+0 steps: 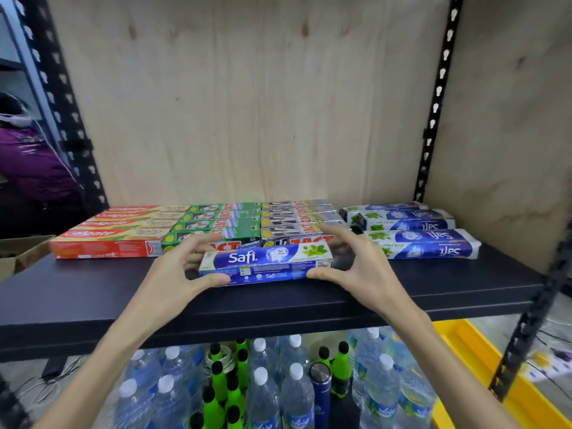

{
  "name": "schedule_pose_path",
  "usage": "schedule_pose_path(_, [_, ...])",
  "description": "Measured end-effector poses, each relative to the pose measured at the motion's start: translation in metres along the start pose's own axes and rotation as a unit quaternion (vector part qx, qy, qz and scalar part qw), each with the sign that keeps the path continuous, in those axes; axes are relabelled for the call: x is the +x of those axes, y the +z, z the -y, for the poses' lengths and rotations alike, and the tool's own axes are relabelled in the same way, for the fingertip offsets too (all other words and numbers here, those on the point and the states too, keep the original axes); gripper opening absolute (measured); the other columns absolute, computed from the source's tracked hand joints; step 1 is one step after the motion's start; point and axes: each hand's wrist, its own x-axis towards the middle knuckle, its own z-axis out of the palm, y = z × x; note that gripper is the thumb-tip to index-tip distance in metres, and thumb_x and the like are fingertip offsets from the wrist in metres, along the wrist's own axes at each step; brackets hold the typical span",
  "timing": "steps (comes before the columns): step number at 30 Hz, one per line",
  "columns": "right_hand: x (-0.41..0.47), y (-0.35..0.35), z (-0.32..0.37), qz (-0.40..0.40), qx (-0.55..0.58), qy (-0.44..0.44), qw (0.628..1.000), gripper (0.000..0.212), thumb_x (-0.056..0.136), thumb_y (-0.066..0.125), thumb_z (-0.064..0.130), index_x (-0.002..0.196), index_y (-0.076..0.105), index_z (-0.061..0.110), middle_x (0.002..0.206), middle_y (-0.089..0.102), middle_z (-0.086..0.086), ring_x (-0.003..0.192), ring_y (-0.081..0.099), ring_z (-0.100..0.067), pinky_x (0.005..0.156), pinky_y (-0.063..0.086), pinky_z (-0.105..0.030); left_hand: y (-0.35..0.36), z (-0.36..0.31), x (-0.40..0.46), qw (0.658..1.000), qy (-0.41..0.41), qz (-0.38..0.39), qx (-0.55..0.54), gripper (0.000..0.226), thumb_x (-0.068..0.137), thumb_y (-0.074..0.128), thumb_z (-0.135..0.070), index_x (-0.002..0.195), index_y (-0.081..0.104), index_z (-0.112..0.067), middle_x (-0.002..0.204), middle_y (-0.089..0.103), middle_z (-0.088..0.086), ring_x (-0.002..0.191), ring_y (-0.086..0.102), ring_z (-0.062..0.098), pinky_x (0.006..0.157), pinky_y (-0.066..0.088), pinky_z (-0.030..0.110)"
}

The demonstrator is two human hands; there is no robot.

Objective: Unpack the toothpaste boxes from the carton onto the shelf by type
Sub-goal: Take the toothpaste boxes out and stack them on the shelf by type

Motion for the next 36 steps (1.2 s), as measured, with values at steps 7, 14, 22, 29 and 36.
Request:
schedule_pose_path(7, [0.026, -0.078, -0.026, -0.063, -0.048, 0.018, 0.997, 0.074, 0.065, 0.084, 0.058, 0.132, 0.058, 0.039, 0.103, 0.067, 0.013, 0.091, 0.058, -0.013, 0.08, 0.043, -0.028, 0.047, -0.061, 0.058, 0.998, 0.06, -0.019, -0.004, 0.054, 0.067, 0.088, -0.039, 0.117, 0.067, -0.039, 0.11, 0.07, -0.024, 0.102, 0.063, -0.009, 0.085, 0.047, 0.012])
schedule_pose_path(14, [0.1, -0.14, -0.102, -0.023, -0.084, 0.079, 0.993, 0.075, 0.07, 0.089, 0.04, 0.137, 0.057, 0.026, 0.112, 0.071, 0.007, 0.078, 0.058, 0.012, 0.071, 0.04, -0.006, 0.13, -0.098, 0.162, 0.997, 0.065, -0.017, 0.042, 0.049, 0.07, 0.091, -0.031, 0.115, 0.069, -0.028, 0.1, 0.067, -0.019, 0.085, 0.06, -0.003, 0.065, 0.041, 0.003])
schedule_pose_path(22, [0.177, -0.145, -0.204, 0.028, -0.088, 0.168, 0.981, 0.076, 0.079, 0.085, 0.02, 0.143, 0.045, 0.019, 0.141, 0.058, -0.006, 0.1, 0.061, -0.016, 0.088, 0.05, -0.028, 0.219, -0.092, 0.265, 0.994, 0.051, 0.01, 0.092, 0.049, 0.071, 0.091, -0.027, 0.114, 0.07, -0.016, 0.112, 0.071, 0.002, 0.098, 0.066, 0.019, 0.086, 0.053, 0.032])
schedule_pose_path(29, [0.189, -0.133, -0.224, 0.012, -0.114, 0.196, 0.974, 0.069, 0.082, 0.083, 0.028, 0.141, 0.05, 0.012, 0.14, 0.059, -0.007, 0.123, 0.058, -0.024, 0.105, 0.045, -0.035, 0.247, -0.074, 0.287, 0.995, 0.017, 0.014, 0.098, 0.046, 0.069, 0.092, -0.031, 0.107, 0.072, -0.018, 0.107, 0.07, 0.0, 0.098, 0.064, 0.017, 0.083, 0.046, 0.026])
schedule_pose_path(36, [0.187, -0.127, -0.231, 0.007, -0.101, 0.222, 0.97, 0.076, 0.079, 0.084, 0.035, 0.141, 0.048, 0.013, 0.134, 0.061, -0.008, 0.119, 0.06, -0.024, 0.099, 0.047, -0.035, 0.26, -0.069, 0.288, 0.987, 0.044, -0.015, 0.152, 0.042, 0.068, 0.092, -0.03, 0.103, 0.072, -0.017, 0.108, 0.067, 0.002, 0.1, 0.061, 0.017, 0.077, 0.038, 0.022])
